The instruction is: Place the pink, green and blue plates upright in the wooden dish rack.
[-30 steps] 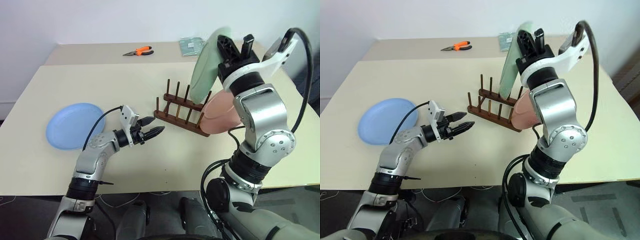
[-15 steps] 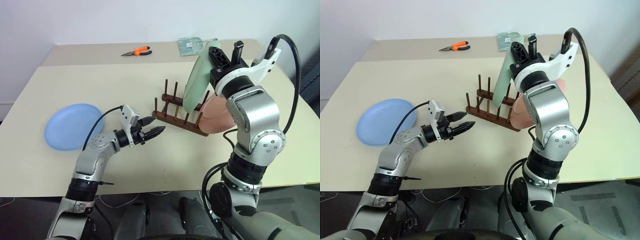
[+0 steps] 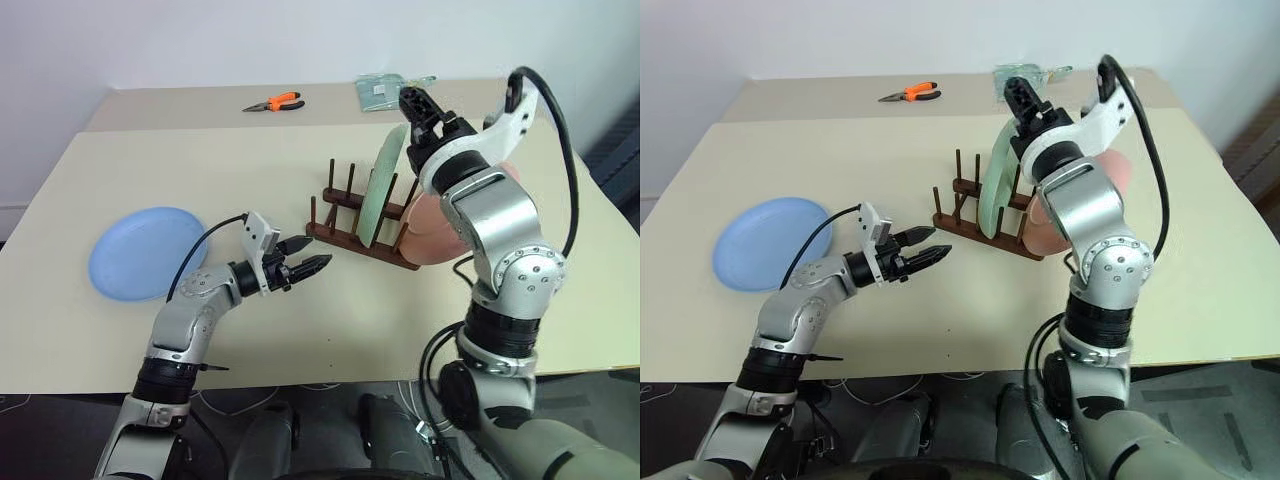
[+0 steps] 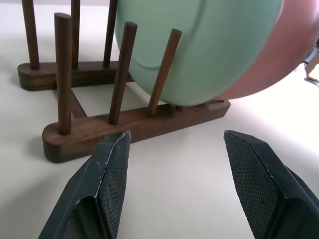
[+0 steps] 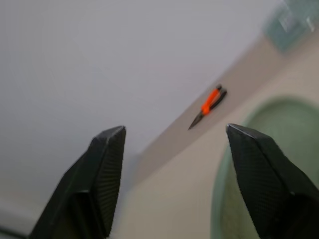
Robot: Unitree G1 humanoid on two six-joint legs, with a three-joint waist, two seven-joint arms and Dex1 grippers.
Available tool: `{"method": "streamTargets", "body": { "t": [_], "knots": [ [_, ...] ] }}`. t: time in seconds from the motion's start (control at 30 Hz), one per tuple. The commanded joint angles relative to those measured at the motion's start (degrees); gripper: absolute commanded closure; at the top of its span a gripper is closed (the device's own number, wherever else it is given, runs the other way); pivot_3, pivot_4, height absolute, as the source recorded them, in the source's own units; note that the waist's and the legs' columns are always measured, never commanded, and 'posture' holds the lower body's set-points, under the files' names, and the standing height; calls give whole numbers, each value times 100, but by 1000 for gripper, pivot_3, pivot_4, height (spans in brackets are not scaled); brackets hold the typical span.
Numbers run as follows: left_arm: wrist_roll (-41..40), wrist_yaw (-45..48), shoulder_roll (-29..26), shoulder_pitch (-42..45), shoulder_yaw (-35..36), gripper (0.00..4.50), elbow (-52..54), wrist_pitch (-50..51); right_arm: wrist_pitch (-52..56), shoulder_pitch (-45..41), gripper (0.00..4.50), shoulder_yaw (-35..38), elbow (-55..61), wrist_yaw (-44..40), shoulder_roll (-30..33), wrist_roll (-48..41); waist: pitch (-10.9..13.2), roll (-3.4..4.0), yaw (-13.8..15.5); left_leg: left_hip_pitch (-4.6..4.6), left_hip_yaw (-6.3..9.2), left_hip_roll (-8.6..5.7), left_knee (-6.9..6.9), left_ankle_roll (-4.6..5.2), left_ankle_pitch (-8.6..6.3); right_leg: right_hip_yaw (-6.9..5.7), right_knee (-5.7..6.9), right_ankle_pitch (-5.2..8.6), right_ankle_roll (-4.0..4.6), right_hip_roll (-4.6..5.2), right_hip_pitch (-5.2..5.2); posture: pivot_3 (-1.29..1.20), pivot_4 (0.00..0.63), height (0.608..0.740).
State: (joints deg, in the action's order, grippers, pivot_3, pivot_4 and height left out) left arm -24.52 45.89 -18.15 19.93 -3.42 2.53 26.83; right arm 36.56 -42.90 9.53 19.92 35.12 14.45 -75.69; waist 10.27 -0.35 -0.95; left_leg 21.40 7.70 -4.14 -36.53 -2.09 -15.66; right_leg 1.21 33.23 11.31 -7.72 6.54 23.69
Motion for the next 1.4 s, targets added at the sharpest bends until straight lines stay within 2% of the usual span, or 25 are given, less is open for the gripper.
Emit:
{"method": "streamTargets", "body": {
  "t": [0.03,0.1,0.13,0.17,0.2,0.23,0.3,0.37,0.5,0.63,0.77,0.9,1.0,1.17,1.23,1.4],
  "knots": [
    [-121,-103,-55,43,225,1414,179,-3,191,-216,1560,-110,312,-924,567,506,-1,-2,1,-1,0,0,2,0,0,0,0,0,0,0,0,0,150,740],
    [-88,-430,-50,122,528,888,66,-52,291,-210,1497,-194,490,-1739,1180,898,0,-3,10,0,1,2,4,0,0,-1,-4,0,-1,0,-1,0,150,740],
    [-87,-622,-44,169,722,629,16,-105,331,-193,1241,-271,604,-2187,1489,1081,0,-4,12,1,1,1,5,0,0,-1,-7,1,-2,0,-1,0,150,740],
    [-84,-909,-55,233,1010,169,-23,-165,307,-185,892,-468,792,-2804,1936,1464,2,-2,15,2,1,1,6,0,0,-2,-9,1,-2,0,-2,0,150,740],
    [-85,-1092,-64,274,1192,0,-43,-203,267,-175,634,-606,904,-3229,2212,1745,1,-7,16,4,0,1,6,0,0,-2,-10,4,-9,0,0,0,150,740],
    [52,-1478,-100,350,1415,0,-110,-244,212,-163,133,-806,1031,-3722,2521,2042,0,-10,12,2,0,2,10,0,0,-3,-12,12,-23,1,-1,0,150,740],
    [444,-2449,-285,544,1903,0,-368,-202,58,-115,56,-1281,1241,-4682,3008,2625,0,-14,-1,-3,-2,4,19,0,0,-4,-13,7,-43,1,0,0,150,740],
    [726,-3183,-476,667,2258,0,-453,-129,-232,-31,56,-1668,1297,-5371,3215,3204,-1,-27,-26,-7,-2,7,21,-1,0,-5,-12,7,-47,0,0,0,150,740],
    [888,-4619,-779,842,3278,0,-565,418,-695,201,56,-2236,1141,-6178,3008,3984,1,-55,5,-6,-2,5,25,-6,1,-4,-13,7,-51,3,3,0,150,740],
    [560,-4922,-920,380,3955,0,-29,1391,-1003,330,56,-2520,876,-6562,2611,4551,-1,-79,22,-1,-2,-4,25,-11,4,-4,-12,2,-45,16,7,0,150,740],
    [-223,-5067,-479,-181,4613,0,758,2564,-1188,414,56,-2652,624,-6832,2192,4932,1,-99,54,0,7,-4,28,-18,7,-8,-9,-8,-28,17,8,0,150,740],
    [-876,-5407,72,-218,5236,0,1041,3282,-1284,485,56,-2668,486,-7019,1905,5210,0,-119,81,0,23,-3,26,-36,17,-20,-4,-9,-25,12,5,0,150,740],
    [-1122,-5762,424,-148,5608,818,960,3427,-1337,494,0,-2635,369,-7075,1721,5409,-2,-119,62,-4,24,-3,28,-41,20,-23,-1,-9,-24,12,3,0,150,740],
    [-1309,-5722,592,-99,5459,3305,957,3230,-1217,533,0,-2556,287,-7194,1642,5579,-2,-119,70,-4,24,-5,32,-46,23,-23,-1,-10,-22,12,5,0,150,740],
    [-1410,-5331,629,-58,5098,4323,1140,2951,-1183,615,0,-2540,316,-7238,1667,5632,-4,-124,83,-2,23,-6,30,-47,23,-22,-2,-10,-22,12,4,0,150,740],
    [-1711,-4483,712,38,4391,4418,1634,2190,-1155,1082,0,-2519,529,-7411,1881,5812,-3,-129,167,2,21,-6,29,-51,25,-23,-10,-10,-20,13,1,0,150,740]
  ]
}}
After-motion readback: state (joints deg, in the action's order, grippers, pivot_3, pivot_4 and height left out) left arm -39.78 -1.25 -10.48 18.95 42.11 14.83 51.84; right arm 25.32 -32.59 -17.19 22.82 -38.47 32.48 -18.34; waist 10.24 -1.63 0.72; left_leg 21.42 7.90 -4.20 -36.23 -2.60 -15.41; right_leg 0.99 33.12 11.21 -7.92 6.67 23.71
